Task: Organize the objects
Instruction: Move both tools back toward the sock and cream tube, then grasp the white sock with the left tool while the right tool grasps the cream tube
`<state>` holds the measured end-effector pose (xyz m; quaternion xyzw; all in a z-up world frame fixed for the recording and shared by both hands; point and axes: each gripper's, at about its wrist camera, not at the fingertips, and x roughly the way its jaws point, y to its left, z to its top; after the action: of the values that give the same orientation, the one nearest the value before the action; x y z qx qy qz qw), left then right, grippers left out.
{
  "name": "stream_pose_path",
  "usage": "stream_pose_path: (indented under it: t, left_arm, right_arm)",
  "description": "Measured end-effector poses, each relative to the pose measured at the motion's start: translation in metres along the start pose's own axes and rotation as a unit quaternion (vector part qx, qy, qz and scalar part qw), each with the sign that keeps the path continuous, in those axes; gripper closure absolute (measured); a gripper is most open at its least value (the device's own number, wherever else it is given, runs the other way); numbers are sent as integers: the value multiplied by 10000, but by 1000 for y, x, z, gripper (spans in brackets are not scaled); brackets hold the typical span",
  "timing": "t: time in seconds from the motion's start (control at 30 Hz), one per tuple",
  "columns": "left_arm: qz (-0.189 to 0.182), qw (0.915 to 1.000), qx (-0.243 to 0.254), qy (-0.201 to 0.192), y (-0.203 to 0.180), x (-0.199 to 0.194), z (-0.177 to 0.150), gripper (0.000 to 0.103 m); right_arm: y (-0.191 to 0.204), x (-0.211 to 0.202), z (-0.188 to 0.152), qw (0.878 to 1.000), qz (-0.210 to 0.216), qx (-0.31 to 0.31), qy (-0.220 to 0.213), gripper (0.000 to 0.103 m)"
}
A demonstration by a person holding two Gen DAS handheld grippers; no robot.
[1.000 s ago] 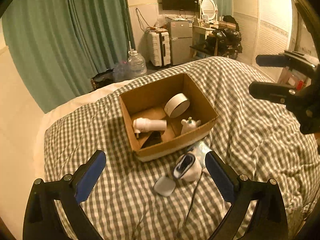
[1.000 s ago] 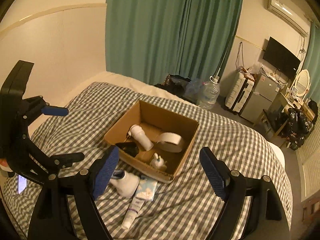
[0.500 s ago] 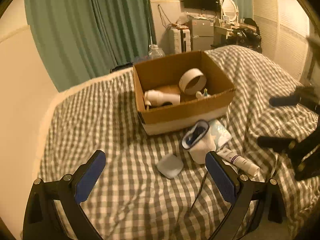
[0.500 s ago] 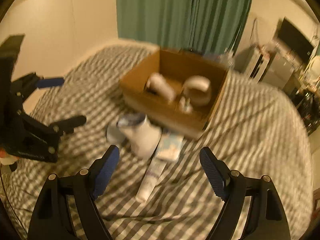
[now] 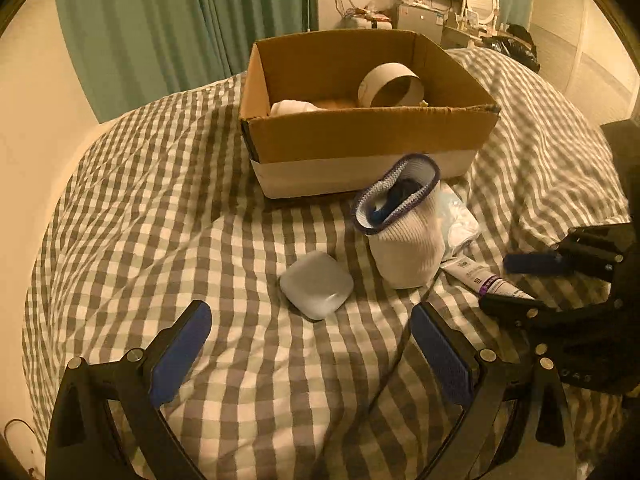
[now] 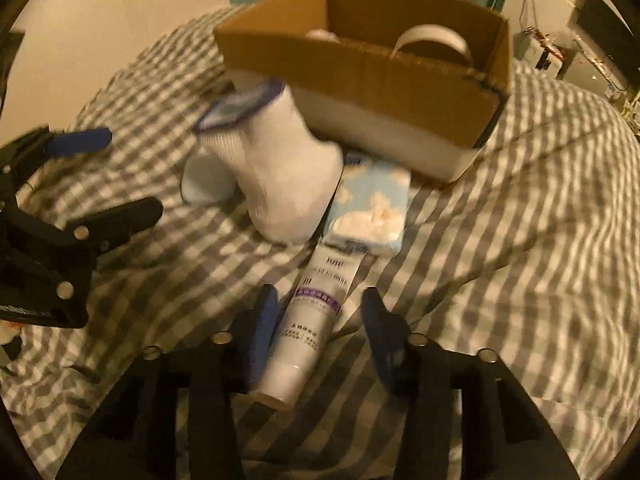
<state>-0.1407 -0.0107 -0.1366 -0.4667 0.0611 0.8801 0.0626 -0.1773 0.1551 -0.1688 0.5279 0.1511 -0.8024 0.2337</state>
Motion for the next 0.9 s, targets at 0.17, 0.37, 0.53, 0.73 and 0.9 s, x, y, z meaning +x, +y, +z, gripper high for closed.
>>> stream_pose_path:
  t: [0.17, 0.37, 0.53, 0.73, 0.9]
  left_arm:
    - [-11, 10000, 38, 30, -7, 2, -4, 1]
    - [1, 10000, 51, 77, -17, 6, -2, 1]
    - [-126, 9997, 117, 160, -31, 19, 8, 1]
    - [-240, 9986, 467, 23, -51, 36, 32, 1]
    - [-169, 9978, 632, 112, -62, 62, 45, 1]
  right_arm:
    - [5, 1, -4, 9999, 3, -128, -1, 77]
    - [-1, -18, -4, 9996, 111, -120, -246, 78]
    - [-13, -36, -1, 9989, -66, -223, -404, 78]
    - [-35, -43, 13, 9976, -357, -155, -569, 78]
    - [-43, -28, 14, 9986, -315, -232, -351, 78]
